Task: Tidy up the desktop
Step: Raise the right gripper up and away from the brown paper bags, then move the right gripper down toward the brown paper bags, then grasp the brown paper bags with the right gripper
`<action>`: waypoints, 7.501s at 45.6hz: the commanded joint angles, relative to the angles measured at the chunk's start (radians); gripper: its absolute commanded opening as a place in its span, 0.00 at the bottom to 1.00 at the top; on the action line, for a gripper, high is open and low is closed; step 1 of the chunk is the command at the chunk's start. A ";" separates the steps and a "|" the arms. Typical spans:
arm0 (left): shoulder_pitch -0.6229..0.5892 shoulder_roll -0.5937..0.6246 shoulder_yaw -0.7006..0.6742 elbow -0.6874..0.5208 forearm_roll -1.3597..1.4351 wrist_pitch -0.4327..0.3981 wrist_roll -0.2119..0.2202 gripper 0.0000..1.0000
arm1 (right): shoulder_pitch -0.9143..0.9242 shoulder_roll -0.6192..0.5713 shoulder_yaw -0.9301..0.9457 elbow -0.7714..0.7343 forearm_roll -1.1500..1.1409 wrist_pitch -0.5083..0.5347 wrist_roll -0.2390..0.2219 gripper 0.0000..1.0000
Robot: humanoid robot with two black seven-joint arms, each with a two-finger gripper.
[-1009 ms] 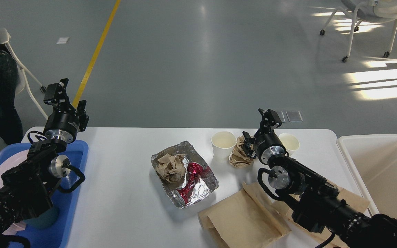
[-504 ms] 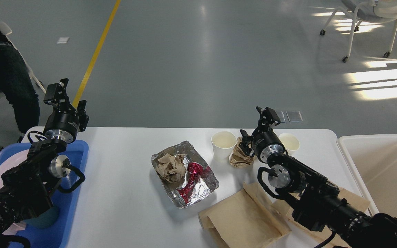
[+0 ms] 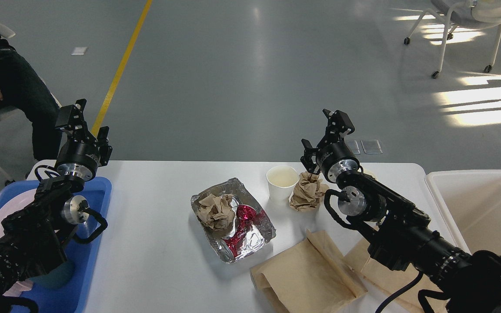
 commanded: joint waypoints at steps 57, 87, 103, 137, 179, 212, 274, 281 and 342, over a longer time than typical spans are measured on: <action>0.000 0.000 0.000 0.000 0.000 0.000 0.000 0.97 | -0.042 -0.285 0.192 -0.006 0.005 0.003 0.010 1.00; 0.000 0.000 0.000 0.000 0.000 0.000 0.000 0.97 | -0.066 -0.298 0.111 -0.012 0.005 0.004 0.011 1.00; 0.000 0.000 0.000 0.000 0.000 0.000 0.000 0.97 | 0.076 -0.301 -0.197 -0.014 -0.010 0.006 0.010 1.00; 0.000 0.000 0.000 0.000 0.000 0.000 0.000 0.97 | 0.652 -0.364 -1.311 -0.018 0.003 0.483 -0.226 1.00; 0.000 0.000 0.000 0.000 0.000 0.000 0.000 0.97 | 0.828 -0.212 -1.668 -0.003 0.144 0.699 -0.308 1.00; 0.000 -0.002 0.000 0.000 0.000 0.000 0.000 0.97 | 0.857 -0.140 -1.812 -0.040 0.126 0.785 -0.358 1.00; 0.000 0.000 0.000 0.000 0.000 0.000 0.000 0.97 | 1.075 -0.168 -1.975 0.278 0.072 0.971 -0.386 1.00; 0.000 0.000 0.000 0.000 0.000 0.000 0.000 0.97 | 0.916 -0.168 -1.972 0.143 0.094 0.960 -0.386 1.00; 0.000 -0.002 0.000 0.000 0.000 0.000 0.000 0.97 | 0.509 -0.130 -1.931 -0.040 0.108 0.686 -0.387 0.97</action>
